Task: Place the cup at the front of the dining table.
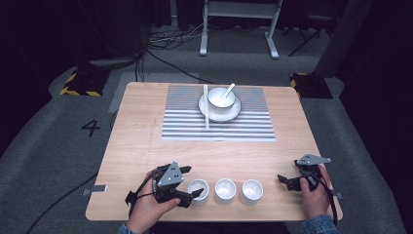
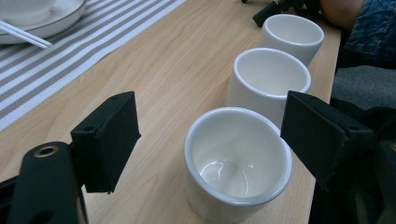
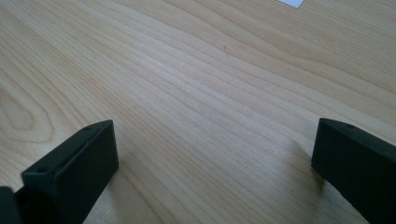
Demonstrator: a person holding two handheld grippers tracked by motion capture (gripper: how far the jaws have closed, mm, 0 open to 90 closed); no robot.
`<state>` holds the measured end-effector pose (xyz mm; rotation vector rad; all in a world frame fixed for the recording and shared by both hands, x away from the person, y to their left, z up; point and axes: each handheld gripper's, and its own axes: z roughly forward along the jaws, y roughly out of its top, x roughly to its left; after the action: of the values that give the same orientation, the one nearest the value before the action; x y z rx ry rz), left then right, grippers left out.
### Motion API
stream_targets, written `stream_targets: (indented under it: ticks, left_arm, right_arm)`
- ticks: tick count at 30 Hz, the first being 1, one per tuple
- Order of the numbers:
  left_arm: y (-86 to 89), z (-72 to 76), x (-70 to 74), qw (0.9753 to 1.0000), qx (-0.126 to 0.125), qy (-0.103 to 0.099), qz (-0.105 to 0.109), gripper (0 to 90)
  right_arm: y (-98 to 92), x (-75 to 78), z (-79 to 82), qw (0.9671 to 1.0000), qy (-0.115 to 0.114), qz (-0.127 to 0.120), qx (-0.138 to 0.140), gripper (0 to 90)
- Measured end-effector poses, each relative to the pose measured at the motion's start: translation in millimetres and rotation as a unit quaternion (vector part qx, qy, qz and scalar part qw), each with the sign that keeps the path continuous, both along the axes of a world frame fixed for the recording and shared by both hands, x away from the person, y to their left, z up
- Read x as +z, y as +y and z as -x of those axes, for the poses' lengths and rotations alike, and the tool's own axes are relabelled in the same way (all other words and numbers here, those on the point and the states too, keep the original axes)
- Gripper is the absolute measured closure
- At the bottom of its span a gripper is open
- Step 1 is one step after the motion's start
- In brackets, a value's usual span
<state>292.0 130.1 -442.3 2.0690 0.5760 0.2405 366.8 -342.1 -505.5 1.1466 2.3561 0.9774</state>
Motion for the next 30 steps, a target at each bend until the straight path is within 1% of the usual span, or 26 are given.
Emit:
stream_targets:
  ticks: [4, 5, 6, 7, 8, 11, 12, 15, 16, 19, 20, 21, 22, 23, 30]
  left_arm:
    - [-5.5, 2.2, -5.2, 0.9999, -0.010, 0.004, 0.003, 18.6]
    - [-7.0, 2.8, -7.0, 0.9999, -0.010, 0.005, 0.007, 18.6]
    - [-8.9, 2.9, -9.7, 0.9999, -0.012, 0.001, 0.011, 16.7]
    - [-12.4, 2.6, -18.2, 0.9997, -0.020, 0.003, 0.015, 16.0]
    - [-12.4, 2.6, -18.2, 0.9997, -0.020, 0.003, 0.015, 16.0]
    - [-14.7, 1.6, -27.9, 0.9997, -0.016, 0.008, 0.014, 16.6]
    - [-15.1, 1.0, -31.3, 0.9997, -0.016, 0.017, 0.012, 17.0]
    - [-16.1, -0.8, -37.4, 0.9997, -0.008, 0.025, 0.003, 17.1]
    - [-17.0, -0.9, -39.8, 0.9995, -0.005, 0.030, 0.004, 17.2]
    - [-19.2, -1.2, -46.2, 0.9994, -0.007, 0.035, -0.005, 17.9]
    - [-20.4, -0.9, -49.0, 0.9992, -0.009, 0.037, -0.011, 20.6]
    - [-20.9, -0.7, -50.4, 0.9991, -0.011, 0.038, -0.015, 20.6]
    - [-21.5, -0.4, -52.9, 0.9990, -0.014, 0.039, -0.018, 24.3]
    - [-22.1, 0.5, -54.9, 0.9991, -0.013, 0.034, -0.023, 24.7]
    - [-22.6, 0.7, -54.2, 0.9991, -0.014, 0.030, -0.027, 25.5]
  right_arm:
    - [0.0, 0.0, 0.0, 1.0000, 0.000, 0.000, 0.000, 0.5]
    - [0.0, 0.0, 0.0, 1.0000, 0.000, 0.000, 0.000, 0.5]
    - [0.0, 0.0, 0.0, 1.0000, 0.000, 0.000, 0.000, 0.6]
    - [0.0, 0.0, 0.0, 1.0000, 0.000, 0.000, 0.000, 0.6]
    - [0.0, 0.0, 0.0, 1.0000, 0.000, 0.000, 0.000, 0.6]
    - [0.0, 0.0, 0.0, 1.0000, 0.000, 0.000, 0.000, 0.5]
    - [0.0, 0.0, 0.0, 1.0000, 0.000, 0.000, 0.000, 0.5]
    - [0.0, 0.0, 0.0, 1.0000, 0.000, 0.000, 0.000, 0.5]
    - [0.0, 0.0, 0.0, 1.0000, 0.000, 0.000, 0.000, 0.5]
    - [0.0, 0.0, 0.0, 1.0000, 0.000, 0.000, 0.000, 0.5]
    - [0.0, 0.0, 0.0, 1.0000, 0.000, 0.000, 0.000, 0.5]
    - [0.0, 0.0, 0.0, 1.0000, 0.000, 0.000, 0.000, 0.5]
    - [0.0, 0.0, 0.0, 1.0000, 0.000, 0.000, 0.000, 0.6]
    - [0.0, 0.0, 0.0, 1.0000, 0.000, 0.000, 0.000, 0.5]
    - [0.0, 0.0, 0.0, 1.0000, 0.000, 0.000, 0.000, 0.5]
